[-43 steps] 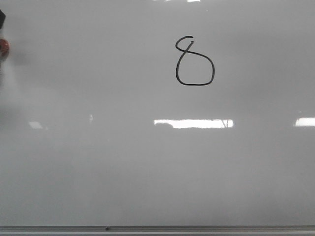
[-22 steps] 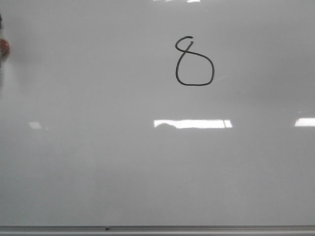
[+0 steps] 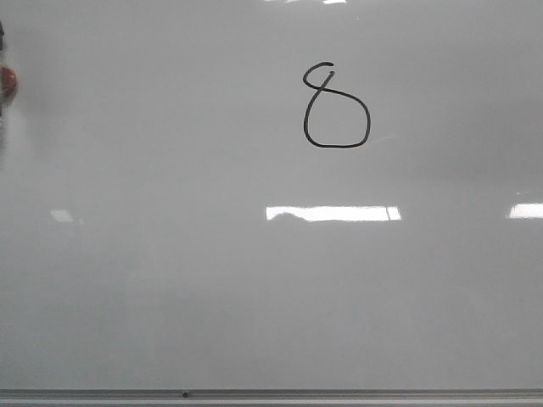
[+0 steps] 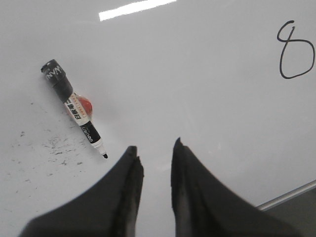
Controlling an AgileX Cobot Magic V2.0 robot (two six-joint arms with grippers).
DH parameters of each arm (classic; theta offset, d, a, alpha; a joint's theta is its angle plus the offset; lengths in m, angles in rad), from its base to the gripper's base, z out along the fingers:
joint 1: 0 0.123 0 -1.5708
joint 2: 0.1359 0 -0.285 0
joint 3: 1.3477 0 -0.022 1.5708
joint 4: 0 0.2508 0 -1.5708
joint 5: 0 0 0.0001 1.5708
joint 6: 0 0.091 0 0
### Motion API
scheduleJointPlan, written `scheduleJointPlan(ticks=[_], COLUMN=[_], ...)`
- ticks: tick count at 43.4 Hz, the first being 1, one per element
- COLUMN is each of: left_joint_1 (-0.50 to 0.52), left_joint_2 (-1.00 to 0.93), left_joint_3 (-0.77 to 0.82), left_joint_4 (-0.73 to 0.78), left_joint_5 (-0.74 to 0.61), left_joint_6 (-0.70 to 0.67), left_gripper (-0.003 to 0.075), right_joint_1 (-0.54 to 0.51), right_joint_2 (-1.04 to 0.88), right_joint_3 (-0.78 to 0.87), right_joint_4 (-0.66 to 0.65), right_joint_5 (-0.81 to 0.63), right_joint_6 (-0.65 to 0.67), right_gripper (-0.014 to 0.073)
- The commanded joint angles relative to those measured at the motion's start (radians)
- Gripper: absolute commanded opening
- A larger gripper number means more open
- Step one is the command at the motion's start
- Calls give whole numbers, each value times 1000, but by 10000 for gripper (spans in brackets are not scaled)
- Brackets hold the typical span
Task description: Write number 8 on whiteboard
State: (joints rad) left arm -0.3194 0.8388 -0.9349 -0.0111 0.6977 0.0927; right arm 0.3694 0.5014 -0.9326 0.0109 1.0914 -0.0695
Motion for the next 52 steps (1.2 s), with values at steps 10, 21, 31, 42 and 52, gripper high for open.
scheduleJointPlan(ticks=[10, 21, 31, 42, 52], left_joint_1=[-7, -7, -7, -7, -7], left_joint_2=[-5, -5, -5, -5, -5], left_joint_3=[-28, -28, -28, -28, -28], left_joint_4=[-8, -6, -6, -6, -6], left_joint_5=[-74, -92, -90, -90, -90], left_joint_6=[-76, -83, -83, -83, -83], left_gripper=[-21, -21, -21, -21, -21], right_joint_1=[-6, -6, -6, -6, -6], right_joint_2=[6, 6, 6, 6, 6], right_joint_3=[12, 35, 35, 35, 35], right_joint_4=[-11, -16, -11, -11, -11], right_joint_5=[-63, -74, -72, -72, -72], right_joint_6=[3, 3, 3, 3, 3], right_gripper=[-103, -108, -108, -108, -108])
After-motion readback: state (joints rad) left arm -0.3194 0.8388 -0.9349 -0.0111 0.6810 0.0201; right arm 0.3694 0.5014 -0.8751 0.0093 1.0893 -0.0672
